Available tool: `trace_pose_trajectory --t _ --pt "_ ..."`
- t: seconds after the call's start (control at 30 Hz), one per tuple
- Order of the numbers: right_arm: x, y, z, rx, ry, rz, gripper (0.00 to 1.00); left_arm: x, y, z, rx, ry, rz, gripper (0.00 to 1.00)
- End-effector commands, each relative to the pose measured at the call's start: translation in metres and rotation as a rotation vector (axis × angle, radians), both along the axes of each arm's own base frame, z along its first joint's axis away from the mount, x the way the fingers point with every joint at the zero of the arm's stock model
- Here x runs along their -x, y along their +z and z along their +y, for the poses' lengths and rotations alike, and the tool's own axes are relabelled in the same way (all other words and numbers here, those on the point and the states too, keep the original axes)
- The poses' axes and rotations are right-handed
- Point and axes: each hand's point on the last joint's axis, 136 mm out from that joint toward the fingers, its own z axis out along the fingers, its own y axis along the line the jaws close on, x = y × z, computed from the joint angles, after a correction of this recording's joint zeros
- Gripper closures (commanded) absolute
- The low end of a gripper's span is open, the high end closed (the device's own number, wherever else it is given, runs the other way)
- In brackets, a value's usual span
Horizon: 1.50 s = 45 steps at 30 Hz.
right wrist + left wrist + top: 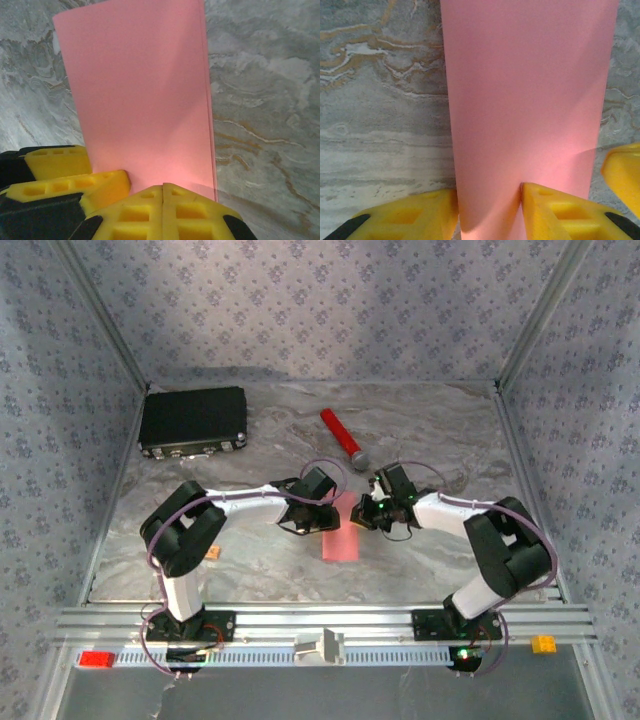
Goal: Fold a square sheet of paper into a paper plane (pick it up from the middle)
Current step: Hold the square sheet of paper at the center of the table.
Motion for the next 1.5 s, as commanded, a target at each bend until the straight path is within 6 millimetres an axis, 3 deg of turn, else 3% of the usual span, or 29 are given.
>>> trace_pose_trajectory --t 0.0,0.3,0.57,0.67,0.9,1.0,1.1,1.17,1.27,1.47 --pt "-0.005 0.005 0.012 -0.02 0.038 -0.018 1.0 0.014 -0.054 0.025 -0.15 -0.013 0.056 0.59" --pt "0.004 -0.014 0.015 0.003 0.074 0.023 1.0 0.014 -0.055 0.024 -0.145 -0.013 0.058 0.58" --pt "0.035 -0.058 -0.022 0.151 0.078 0.084 1.0 0.013 -0.046 0.019 -0.112 -0.012 0.047 0.58" --pt "0.036 -0.058 -0.03 0.19 0.113 0.07 1.0 0.009 -0.025 0.01 -0.049 -0.011 0.02 0.56" --pt "0.028 -0.046 -0.032 0.169 0.177 0.042 1.0 -0.008 0.06 -0.003 0.129 0.005 -0.151 0.46" --pt "0.027 -0.047 -0.032 0.167 0.183 0.048 1.0 -0.011 0.085 -0.01 0.246 -0.015 -0.194 0.44" --pt "0.026 -0.051 -0.035 0.181 0.171 0.061 1.0 -0.013 0.097 -0.019 0.389 -0.039 -0.193 0.52" --pt "0.028 -0.054 -0.036 0.185 0.166 0.077 1.0 -0.015 0.097 -0.023 0.469 -0.043 -0.168 0.65" --pt "0.028 -0.055 -0.038 0.191 0.159 0.08 1.0 -0.017 0.092 -0.031 0.541 -0.052 -0.119 0.81" --pt "0.028 -0.054 -0.04 0.196 0.149 0.085 1.0 -0.015 0.077 -0.048 0.618 -0.07 -0.046 0.99"
